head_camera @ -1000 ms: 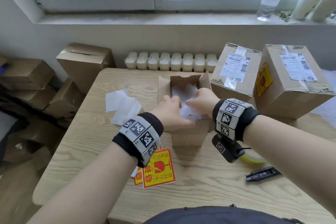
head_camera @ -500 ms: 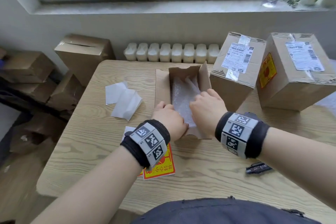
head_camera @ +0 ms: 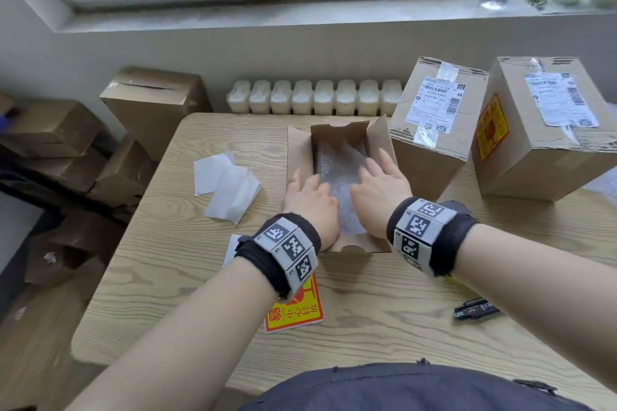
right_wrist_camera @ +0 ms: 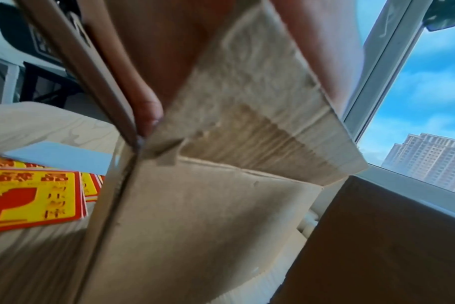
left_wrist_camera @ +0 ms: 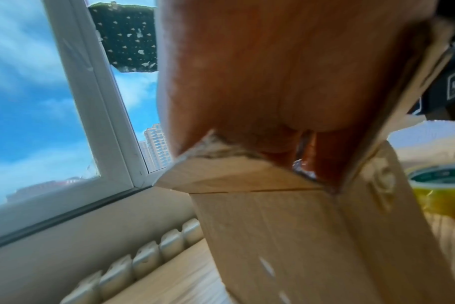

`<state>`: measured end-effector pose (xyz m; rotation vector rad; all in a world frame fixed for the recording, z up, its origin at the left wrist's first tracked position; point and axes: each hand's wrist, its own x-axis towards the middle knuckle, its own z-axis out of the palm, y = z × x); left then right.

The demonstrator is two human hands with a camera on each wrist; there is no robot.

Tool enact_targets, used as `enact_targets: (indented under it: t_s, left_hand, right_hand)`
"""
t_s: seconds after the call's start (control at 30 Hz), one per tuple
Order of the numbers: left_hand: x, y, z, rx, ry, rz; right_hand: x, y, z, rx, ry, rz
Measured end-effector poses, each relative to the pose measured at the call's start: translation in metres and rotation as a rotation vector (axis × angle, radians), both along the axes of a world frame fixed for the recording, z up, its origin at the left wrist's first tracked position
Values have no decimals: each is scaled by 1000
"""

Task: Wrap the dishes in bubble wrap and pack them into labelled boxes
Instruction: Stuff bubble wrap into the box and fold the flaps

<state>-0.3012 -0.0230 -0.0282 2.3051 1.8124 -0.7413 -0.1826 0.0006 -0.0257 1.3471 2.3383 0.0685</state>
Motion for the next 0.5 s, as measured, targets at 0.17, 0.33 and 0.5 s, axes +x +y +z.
enact_targets:
  t_s: [0.17,0.33,0.5]
  left_hand:
    - [-9,4,-9,-47,86,-31]
    - [-8,3,1,12,-33,2]
    - [9,5,24,144,-202,8]
  right_hand:
    - [11,4,-17,-6,-32,42]
    - [16,4,-20,75,279,14]
    - [40,-5,-18,399,723,13]
